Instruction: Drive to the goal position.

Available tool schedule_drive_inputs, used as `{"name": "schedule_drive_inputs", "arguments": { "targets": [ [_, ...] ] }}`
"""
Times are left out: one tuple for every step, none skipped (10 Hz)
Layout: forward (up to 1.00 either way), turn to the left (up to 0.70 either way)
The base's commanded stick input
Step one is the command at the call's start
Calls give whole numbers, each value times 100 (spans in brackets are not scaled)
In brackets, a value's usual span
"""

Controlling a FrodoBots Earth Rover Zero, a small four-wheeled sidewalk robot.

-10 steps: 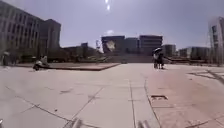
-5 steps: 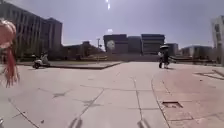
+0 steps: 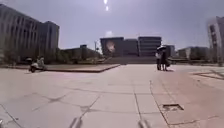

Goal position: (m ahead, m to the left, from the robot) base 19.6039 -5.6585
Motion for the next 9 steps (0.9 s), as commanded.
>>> {"name": "schedule_drive_inputs", "arguments": {
  "targets": [
    [100,0],
    [100,0],
    [100,0],
    [100,0],
    [100,0],
    [100,0],
    [100,0],
    [100,0],
    [100,0]
  ]
}}
